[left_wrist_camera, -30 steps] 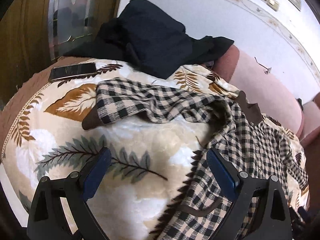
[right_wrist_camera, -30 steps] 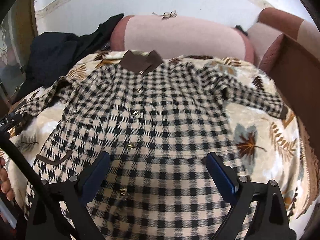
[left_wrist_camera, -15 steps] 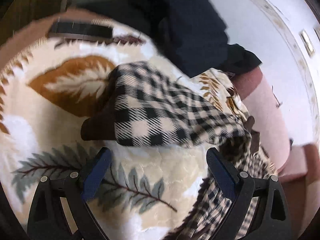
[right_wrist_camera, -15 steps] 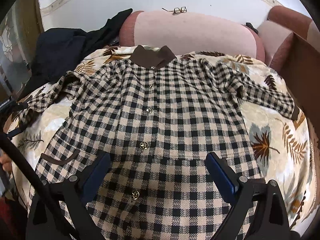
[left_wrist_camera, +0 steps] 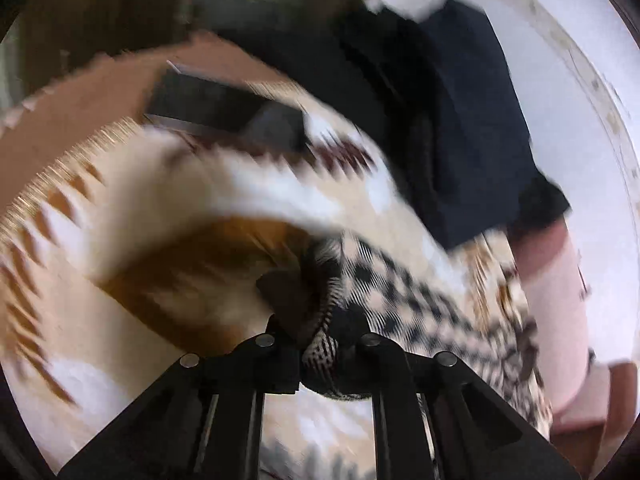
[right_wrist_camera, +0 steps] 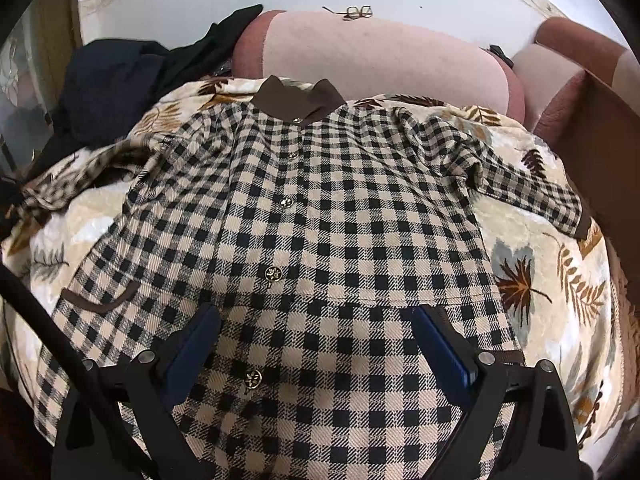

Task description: Fold large clothes

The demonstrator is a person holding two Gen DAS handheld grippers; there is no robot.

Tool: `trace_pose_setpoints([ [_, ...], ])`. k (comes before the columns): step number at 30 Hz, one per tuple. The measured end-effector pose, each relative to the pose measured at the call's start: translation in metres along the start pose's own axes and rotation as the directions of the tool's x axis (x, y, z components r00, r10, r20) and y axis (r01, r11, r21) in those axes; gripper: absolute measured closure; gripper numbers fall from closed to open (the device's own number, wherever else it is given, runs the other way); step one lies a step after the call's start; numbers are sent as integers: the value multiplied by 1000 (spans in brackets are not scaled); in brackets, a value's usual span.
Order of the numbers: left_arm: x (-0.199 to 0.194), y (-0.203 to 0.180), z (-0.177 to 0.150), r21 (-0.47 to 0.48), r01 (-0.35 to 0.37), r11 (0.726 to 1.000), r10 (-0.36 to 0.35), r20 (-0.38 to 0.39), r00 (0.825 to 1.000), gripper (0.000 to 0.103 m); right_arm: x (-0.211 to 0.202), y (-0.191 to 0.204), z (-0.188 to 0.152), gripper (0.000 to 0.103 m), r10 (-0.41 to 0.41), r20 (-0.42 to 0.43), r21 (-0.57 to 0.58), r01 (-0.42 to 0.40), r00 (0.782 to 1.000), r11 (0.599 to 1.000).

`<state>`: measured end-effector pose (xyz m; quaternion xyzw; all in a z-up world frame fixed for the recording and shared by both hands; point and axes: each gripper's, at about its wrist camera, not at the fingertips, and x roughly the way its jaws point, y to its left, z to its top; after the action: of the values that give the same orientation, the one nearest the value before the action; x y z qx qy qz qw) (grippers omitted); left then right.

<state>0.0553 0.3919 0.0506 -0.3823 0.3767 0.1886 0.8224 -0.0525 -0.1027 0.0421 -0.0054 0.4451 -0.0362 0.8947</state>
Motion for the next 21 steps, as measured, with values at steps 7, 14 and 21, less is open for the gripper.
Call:
trace_pose_setpoints([
  [7,-17,11,25,14,-137,990,134,145,980,93,9,5,-4,5,-8,-22,-6,8,1000,1000],
  [14,-37,-60,-6,244,-135,960,72,250,966,93,16,-10,-15,5,-5,-32,25,5,999,1000],
  [21,-50,-159,-88,510,101,854,-186,118,975,93,16,-60,-27,4,-12,-18,160,15,1000,987],
])
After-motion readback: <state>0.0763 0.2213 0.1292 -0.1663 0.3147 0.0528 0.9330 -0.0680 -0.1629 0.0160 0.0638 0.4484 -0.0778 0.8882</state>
